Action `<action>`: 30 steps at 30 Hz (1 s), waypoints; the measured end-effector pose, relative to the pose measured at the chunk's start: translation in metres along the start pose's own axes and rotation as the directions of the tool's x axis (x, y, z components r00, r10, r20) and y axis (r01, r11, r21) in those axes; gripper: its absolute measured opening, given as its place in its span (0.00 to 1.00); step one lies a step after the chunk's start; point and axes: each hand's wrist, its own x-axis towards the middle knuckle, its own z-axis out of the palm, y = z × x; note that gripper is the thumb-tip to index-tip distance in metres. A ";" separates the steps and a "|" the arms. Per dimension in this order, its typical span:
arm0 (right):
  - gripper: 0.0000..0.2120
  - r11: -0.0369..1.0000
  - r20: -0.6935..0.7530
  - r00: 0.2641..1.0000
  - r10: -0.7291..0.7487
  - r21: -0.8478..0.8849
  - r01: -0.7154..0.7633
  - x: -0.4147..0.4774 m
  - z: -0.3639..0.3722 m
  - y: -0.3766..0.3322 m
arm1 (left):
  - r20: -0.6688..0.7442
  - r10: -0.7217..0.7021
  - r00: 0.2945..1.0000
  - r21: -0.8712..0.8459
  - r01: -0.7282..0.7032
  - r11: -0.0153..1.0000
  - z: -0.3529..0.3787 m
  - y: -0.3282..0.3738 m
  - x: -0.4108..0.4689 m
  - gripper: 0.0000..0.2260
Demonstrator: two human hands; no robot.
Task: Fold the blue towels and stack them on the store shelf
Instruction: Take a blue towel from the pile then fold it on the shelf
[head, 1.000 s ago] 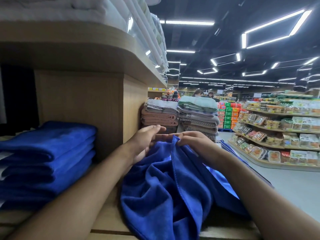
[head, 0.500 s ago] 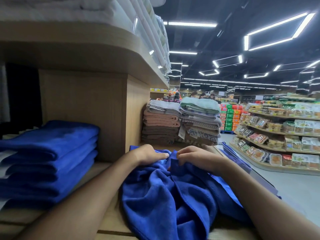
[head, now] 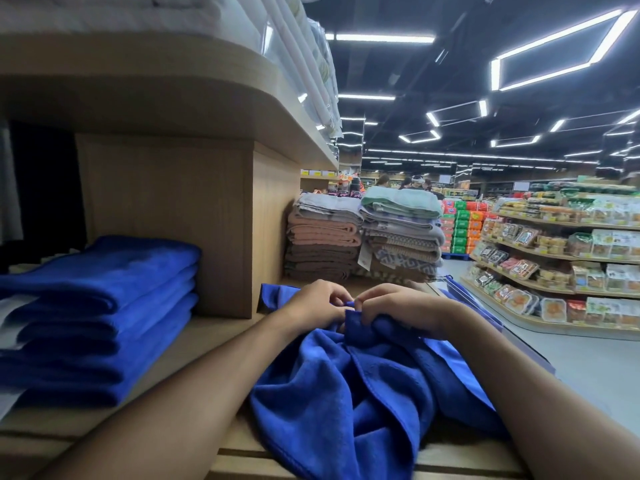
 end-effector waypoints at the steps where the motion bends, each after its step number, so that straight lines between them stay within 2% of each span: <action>1: 0.04 1.000 -0.008 1.000 -0.019 -0.003 0.019 0.001 -0.001 0.002 | -0.043 0.000 0.999 -0.040 -0.002 0.999 0.001 0.000 0.001 0.05; 4: 0.04 0.994 -0.122 0.986 -0.111 0.010 0.113 0.006 -0.005 0.007 | -0.182 -0.019 0.983 -0.210 -0.020 0.978 -0.005 0.003 0.004 0.08; 7: 0.04 0.980 -0.277 0.944 -0.180 0.034 0.197 0.012 -0.005 0.010 | -0.227 -0.096 0.969 -0.471 -0.023 0.882 -0.011 0.012 -0.002 0.07; 11: 0.04 0.948 -0.459 0.840 -0.290 -0.020 0.317 0.017 -0.007 0.012 | -0.017 -0.149 0.989 -0.789 0.079 0.610 -0.016 0.027 -0.017 0.06; 13: 0.03 0.936 -0.511 0.793 -0.331 -0.070 0.346 0.019 -0.009 0.011 | 0.047 -0.142 0.989 -0.811 0.121 0.572 -0.019 0.032 -0.020 0.08; 18: 0.04 0.927 -0.584 0.729 -0.357 -0.127 0.352 0.023 -0.014 0.013 | -0.004 -0.154 0.988 -0.749 0.099 0.655 -0.017 0.033 -0.022 0.11; 23: 0.04 0.933 -0.584 0.735 -0.344 -0.123 0.339 0.024 -0.015 0.016 | 0.008 -0.123 0.992 -0.664 0.097 0.741 -0.017 0.038 -0.022 0.17; 26: 0.08 0.915 -0.577 0.729 -0.367 -0.083 0.395 0.025 -0.014 0.016 | -0.137 -0.002 0.991 -0.529 -0.071 0.845 -0.012 0.035 -0.021 0.13; 28: 0.08 0.913 -0.587 0.717 -0.376 -0.103 0.394 0.026 -0.013 0.014 | -0.235 0.041 0.971 -0.461 -0.148 0.875 -0.009 0.036 -0.021 0.09; 30: 0.06 0.906 -0.561 0.728 -0.394 -0.104 0.410 0.023 -0.013 0.009 | -0.266 0.053 0.962 -0.450 -0.173 0.876 -0.010 0.041 -0.027 0.09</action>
